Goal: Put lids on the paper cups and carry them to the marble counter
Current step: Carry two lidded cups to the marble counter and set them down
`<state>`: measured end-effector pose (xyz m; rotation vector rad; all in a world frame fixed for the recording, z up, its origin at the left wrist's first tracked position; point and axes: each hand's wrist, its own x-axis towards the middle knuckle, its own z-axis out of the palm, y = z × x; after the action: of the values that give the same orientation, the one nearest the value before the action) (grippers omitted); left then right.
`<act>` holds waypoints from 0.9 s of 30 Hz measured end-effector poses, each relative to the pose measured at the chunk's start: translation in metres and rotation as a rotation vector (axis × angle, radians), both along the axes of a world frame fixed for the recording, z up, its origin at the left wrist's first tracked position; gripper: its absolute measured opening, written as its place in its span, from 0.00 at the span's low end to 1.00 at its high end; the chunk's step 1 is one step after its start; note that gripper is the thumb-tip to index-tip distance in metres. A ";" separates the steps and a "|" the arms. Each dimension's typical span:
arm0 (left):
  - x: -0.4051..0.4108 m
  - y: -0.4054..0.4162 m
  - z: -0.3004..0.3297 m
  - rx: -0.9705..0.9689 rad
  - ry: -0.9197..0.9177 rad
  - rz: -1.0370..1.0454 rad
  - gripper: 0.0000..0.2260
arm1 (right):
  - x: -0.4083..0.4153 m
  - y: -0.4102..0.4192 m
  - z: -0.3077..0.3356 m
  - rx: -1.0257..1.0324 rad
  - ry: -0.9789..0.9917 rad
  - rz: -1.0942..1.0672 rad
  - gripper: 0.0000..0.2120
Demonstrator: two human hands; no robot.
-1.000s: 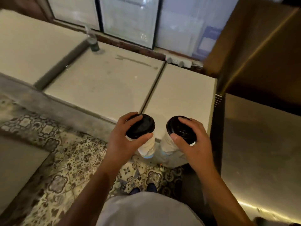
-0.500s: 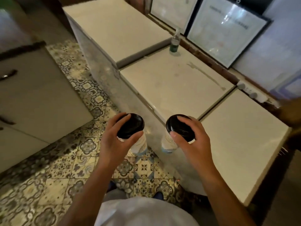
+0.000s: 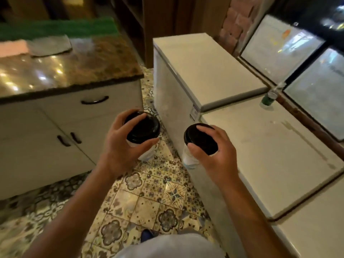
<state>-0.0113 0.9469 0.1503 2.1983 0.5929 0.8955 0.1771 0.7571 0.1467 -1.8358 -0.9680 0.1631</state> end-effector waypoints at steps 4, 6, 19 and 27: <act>-0.020 0.053 0.010 0.032 0.024 0.146 0.33 | 0.002 0.067 0.008 0.009 0.000 0.105 0.26; -0.026 0.074 0.011 0.027 0.027 0.179 0.34 | 0.007 0.099 0.008 0.011 -0.010 0.159 0.26; -0.019 0.204 0.023 0.093 -0.015 0.444 0.34 | 0.050 0.303 0.032 0.114 -0.063 0.416 0.23; -0.045 0.305 0.020 0.118 -0.017 0.519 0.32 | 0.030 0.418 0.030 0.101 0.009 0.468 0.26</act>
<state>-0.0566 1.2522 0.1699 2.1706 1.1602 1.2337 0.2076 1.1747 0.1771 -1.4915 -1.3624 0.3996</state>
